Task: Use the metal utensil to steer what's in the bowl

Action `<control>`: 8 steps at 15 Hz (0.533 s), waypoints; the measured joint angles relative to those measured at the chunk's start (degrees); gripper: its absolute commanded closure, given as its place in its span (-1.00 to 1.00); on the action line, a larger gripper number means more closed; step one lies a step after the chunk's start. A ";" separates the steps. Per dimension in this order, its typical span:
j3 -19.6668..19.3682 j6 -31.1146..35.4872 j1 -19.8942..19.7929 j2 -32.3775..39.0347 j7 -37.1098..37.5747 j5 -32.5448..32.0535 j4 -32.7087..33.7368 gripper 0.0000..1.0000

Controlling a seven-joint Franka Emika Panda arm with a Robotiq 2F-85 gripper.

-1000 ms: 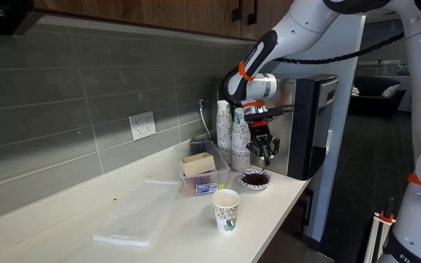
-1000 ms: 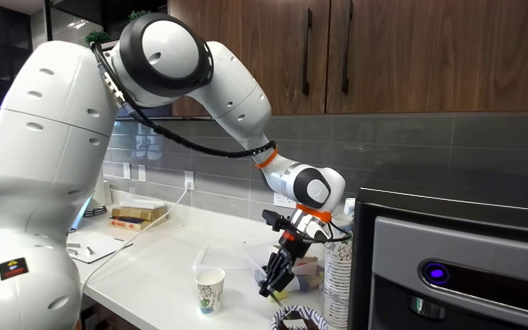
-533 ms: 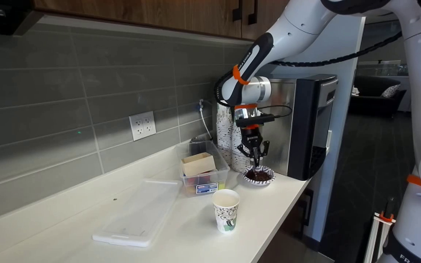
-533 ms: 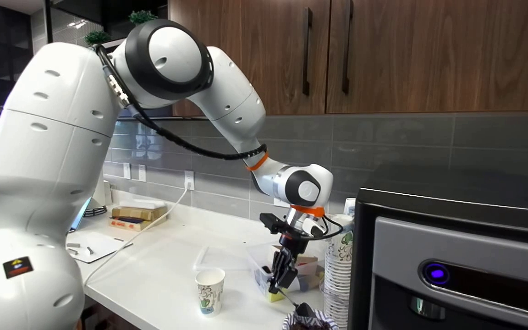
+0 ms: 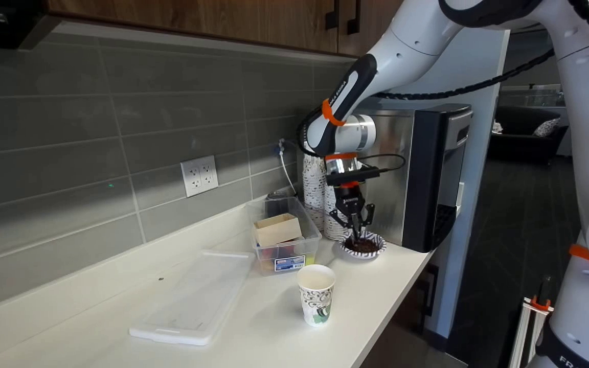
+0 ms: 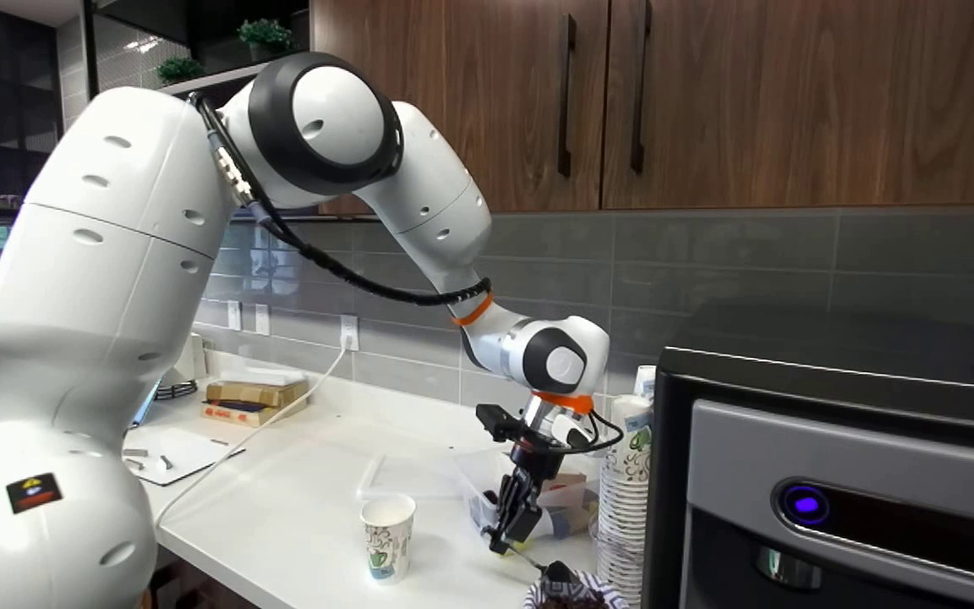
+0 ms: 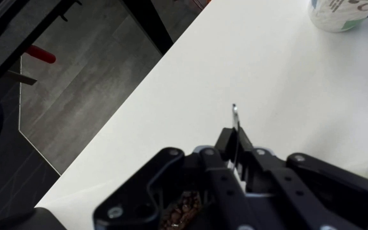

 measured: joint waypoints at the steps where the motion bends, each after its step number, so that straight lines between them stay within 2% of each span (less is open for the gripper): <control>1: -0.11 0.00 0.00 0.59 0.52 -0.10 0.02 0.09; 8: -0.45 0.00 0.00 3.18 2.78 -0.50 0.30 -0.97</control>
